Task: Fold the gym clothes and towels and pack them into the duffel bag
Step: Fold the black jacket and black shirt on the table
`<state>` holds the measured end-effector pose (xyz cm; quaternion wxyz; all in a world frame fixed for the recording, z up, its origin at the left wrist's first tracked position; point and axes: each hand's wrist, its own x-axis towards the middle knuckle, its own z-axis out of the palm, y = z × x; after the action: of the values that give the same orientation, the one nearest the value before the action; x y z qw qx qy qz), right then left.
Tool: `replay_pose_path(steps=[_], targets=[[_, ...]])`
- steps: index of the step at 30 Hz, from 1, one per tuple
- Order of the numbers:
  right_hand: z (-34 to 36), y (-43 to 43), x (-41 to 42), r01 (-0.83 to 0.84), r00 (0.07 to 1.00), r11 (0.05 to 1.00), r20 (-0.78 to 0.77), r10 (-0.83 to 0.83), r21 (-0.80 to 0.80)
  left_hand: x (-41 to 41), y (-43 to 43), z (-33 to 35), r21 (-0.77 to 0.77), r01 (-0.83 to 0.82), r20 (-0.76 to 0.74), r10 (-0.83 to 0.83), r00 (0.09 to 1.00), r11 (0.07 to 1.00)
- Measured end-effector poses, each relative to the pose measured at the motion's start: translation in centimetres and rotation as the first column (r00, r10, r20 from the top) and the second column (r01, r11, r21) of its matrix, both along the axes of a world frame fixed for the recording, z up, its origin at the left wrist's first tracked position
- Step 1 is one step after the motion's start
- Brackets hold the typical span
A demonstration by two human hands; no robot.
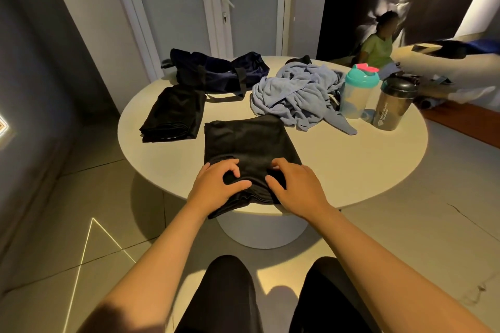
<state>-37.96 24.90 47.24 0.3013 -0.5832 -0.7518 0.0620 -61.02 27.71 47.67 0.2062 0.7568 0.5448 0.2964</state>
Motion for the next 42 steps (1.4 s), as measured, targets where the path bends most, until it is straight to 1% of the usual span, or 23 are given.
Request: replay_pose_path(steps=[2,5,7,10,11,13,15,19,21,23,24,26,27,30,32,35,36,38,40,42], targets=[[-0.4,-0.3,0.9,-0.039,0.999,0.998,-0.031,0.041,0.042,0.1,-0.1,-0.1,0.017,0.007,-0.006,-0.007,1.000,1.000],[-1.1,-0.5,1.1,0.026,0.997,0.998,-0.081,-0.021,0.060,-0.2,-0.9,-0.8,0.114,0.008,-0.003,-0.008,1.000,0.993],[-1.5,-0.6,0.9,0.072,0.997,0.996,-0.032,-0.070,0.043,-0.7,-1.9,-1.0,0.126,0.051,-0.013,-0.049,0.999,0.991],[-1.6,-0.5,0.8,0.101,0.994,0.994,0.029,-0.102,0.033,-1.6,-3.2,-0.7,0.066,0.203,-0.199,-0.187,0.962,0.977],[-1.6,-0.5,0.8,0.105,0.994,0.994,0.034,-0.107,0.040,-1.8,-3.4,-0.5,0.024,0.226,-0.227,-0.215,0.950,0.974],[-1.6,-0.5,0.6,0.105,0.993,0.992,0.049,-0.109,0.072,-2.1,-3.4,-0.2,-0.024,0.247,-0.203,-0.247,0.948,0.969],[-1.5,-0.7,0.6,0.081,0.995,0.992,0.047,-0.085,0.096,-2.2,-3.1,-0.1,-0.024,0.280,-0.195,-0.280,0.940,0.960],[-0.9,-1.2,0.9,-0.020,1.000,0.997,-0.020,0.021,0.074,-2.7,-2.7,-0.2,-0.080,0.318,-0.163,-0.327,0.931,0.945],[-0.7,-1.3,0.9,-0.061,0.997,0.996,-0.043,0.063,0.061,-3.0,-2.7,0.0,-0.082,0.318,-0.144,-0.327,0.934,0.945],[-0.7,-1.3,0.9,-0.101,0.993,0.992,-0.050,0.105,0.079,-3.0,-2.7,0.1,-0.062,0.291,-0.073,-0.295,0.953,0.955],[-0.7,-1.2,1.0,-0.108,0.990,0.991,-0.081,0.114,0.076,-2.9,-2.7,0.1,-0.049,0.267,-0.031,-0.268,0.963,0.962],[-0.7,-1.3,1.0,-0.085,0.980,0.995,-0.177,0.091,0.042,-2.5,-3.0,-0.2,-0.005,0.210,0.000,-0.210,0.978,0.978],[-0.6,-1.2,0.9,-0.074,0.978,0.997,-0.191,0.079,0.031,-2.2,-3.2,-0.4,0.022,0.177,0.024,-0.177,0.984,0.984],[-0.4,-1.2,0.8,-0.108,0.985,0.991,-0.124,0.117,0.077,-1.1,-3.5,-0.4,0.060,0.043,0.183,-0.053,0.982,0.997],[-0.1,-1.4,0.9,-0.130,0.979,0.987,-0.143,0.142,0.090,-0.4,-3.7,0.1,0.029,-0.037,0.296,0.027,0.955,0.999],[0.0,-1.5,1.1,-0.107,0.977,0.990,-0.173,0.121,0.091,0.1,-3.7,1.1,-0.034,-0.143,0.493,0.141,0.859,0.989],[0.1,-1.5,1.1,-0.101,0.977,0.992,-0.182,0.114,0.078,0.0,-3.5,1.6,-0.046,-0.175,0.523,0.173,0.835,0.983],[0.3,-1.6,1.1,-0.119,0.967,0.993,-0.225,0.121,0.020,-0.1,-3.0,2.3,-0.072,-0.216,0.518,0.222,0.826,0.974],[0.8,-1.6,1.3,-0.131,0.935,0.991,-0.332,0.123,-0.001,-0.1,-2.6,3.0,-0.070,-0.218,0.499,0.223,0.837,0.973],[1.5,-1.4,1.4,-0.073,0.886,0.997,-0.459,0.064,-0.002,0.0,-2.0,3.7,-0.040,-0.214,0.504,0.205,0.839,0.976]])
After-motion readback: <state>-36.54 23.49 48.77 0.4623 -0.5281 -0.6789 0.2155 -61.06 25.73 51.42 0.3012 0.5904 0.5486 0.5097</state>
